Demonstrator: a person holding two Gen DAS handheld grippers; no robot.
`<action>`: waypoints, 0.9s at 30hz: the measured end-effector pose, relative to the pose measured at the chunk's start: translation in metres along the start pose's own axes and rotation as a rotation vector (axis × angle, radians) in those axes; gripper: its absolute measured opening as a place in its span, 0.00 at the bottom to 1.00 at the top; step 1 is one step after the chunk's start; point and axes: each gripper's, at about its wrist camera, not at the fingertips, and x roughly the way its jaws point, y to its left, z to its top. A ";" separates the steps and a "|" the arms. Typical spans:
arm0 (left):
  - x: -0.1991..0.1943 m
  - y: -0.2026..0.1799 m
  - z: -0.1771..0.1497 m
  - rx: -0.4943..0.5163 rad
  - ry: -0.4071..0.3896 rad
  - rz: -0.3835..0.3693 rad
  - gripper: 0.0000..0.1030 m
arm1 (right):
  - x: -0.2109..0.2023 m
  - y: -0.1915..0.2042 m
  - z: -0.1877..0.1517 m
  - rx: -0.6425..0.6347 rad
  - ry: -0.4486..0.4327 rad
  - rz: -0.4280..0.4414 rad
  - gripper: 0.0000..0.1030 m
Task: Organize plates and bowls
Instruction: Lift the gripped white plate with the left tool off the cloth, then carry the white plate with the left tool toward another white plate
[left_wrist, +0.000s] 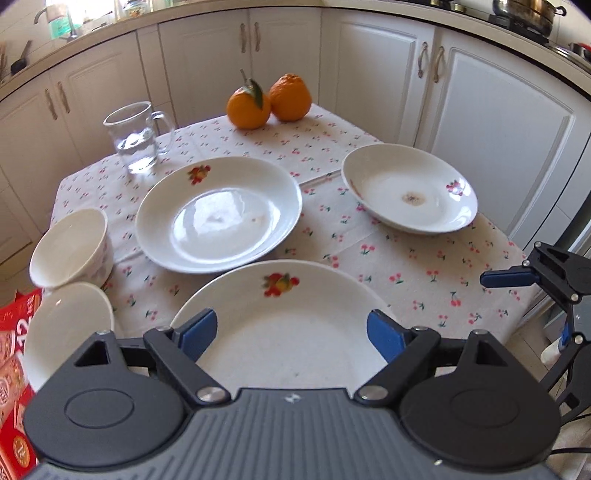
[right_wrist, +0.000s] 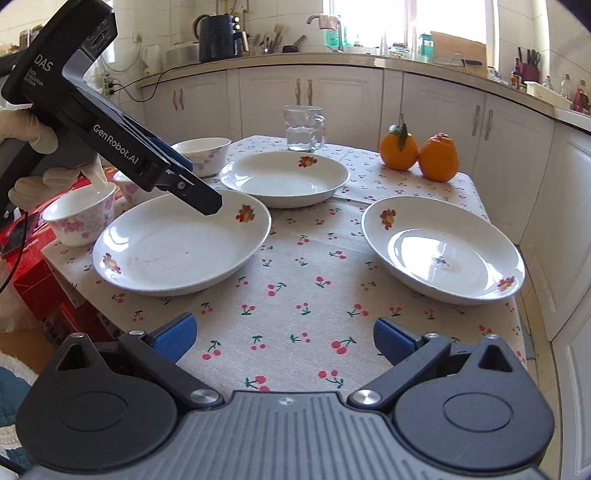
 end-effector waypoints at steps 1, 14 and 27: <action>0.000 0.005 -0.003 -0.013 0.010 0.009 0.86 | 0.002 0.003 0.000 -0.016 0.005 0.012 1.00; 0.008 0.039 -0.015 -0.073 0.080 0.067 0.86 | 0.045 0.027 0.007 -0.136 0.077 0.143 1.00; 0.030 0.051 -0.012 -0.074 0.173 0.019 0.85 | 0.058 0.031 0.013 -0.188 0.060 0.241 1.00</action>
